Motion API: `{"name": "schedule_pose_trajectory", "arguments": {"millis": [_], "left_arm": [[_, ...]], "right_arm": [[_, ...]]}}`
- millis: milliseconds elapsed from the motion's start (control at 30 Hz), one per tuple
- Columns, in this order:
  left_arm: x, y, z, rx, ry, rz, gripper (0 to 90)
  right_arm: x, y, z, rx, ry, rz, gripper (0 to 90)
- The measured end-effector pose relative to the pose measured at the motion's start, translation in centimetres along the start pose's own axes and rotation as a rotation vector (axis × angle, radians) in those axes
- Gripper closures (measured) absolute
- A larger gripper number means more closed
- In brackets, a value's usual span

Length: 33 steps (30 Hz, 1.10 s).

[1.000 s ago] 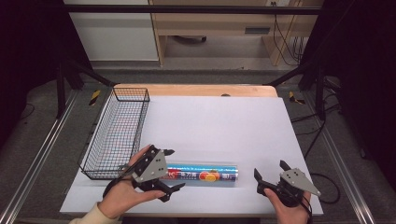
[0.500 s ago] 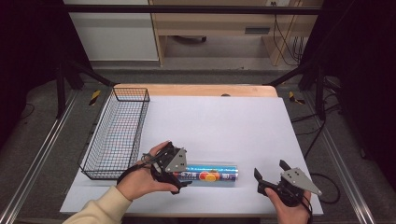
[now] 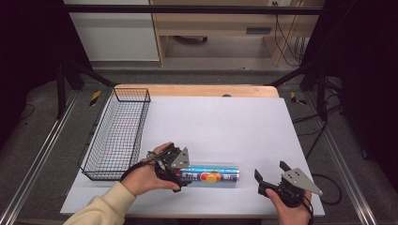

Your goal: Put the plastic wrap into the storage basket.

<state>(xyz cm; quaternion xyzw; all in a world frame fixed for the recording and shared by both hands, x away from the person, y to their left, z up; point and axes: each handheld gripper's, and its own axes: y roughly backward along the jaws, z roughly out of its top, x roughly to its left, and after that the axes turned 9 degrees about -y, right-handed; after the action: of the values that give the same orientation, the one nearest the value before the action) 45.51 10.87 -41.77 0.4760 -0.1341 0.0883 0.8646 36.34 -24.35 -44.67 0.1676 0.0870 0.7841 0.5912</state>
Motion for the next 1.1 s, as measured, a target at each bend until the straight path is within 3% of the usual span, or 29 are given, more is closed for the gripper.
{"name": "schedule_pose_trajectory", "arguments": {"millis": [333,500,1100], "left_arm": [[0.2,-1.0,-0.5,0.045,0.001,-0.04,10.2],[0.1,-1.6,-1.0,0.088,-0.003,-0.087,14.2],[0.2,-2.4,-1.3,0.119,-0.019,-0.1,20.8]], "right_arm": [[0.1,-0.1,0.0,0.006,0.005,0.012,8.1],[0.2,-0.1,0.0,0.009,0.009,0.017,8.1],[0.3,-0.2,-0.1,0.02,0.013,0.029,8.4]]}}
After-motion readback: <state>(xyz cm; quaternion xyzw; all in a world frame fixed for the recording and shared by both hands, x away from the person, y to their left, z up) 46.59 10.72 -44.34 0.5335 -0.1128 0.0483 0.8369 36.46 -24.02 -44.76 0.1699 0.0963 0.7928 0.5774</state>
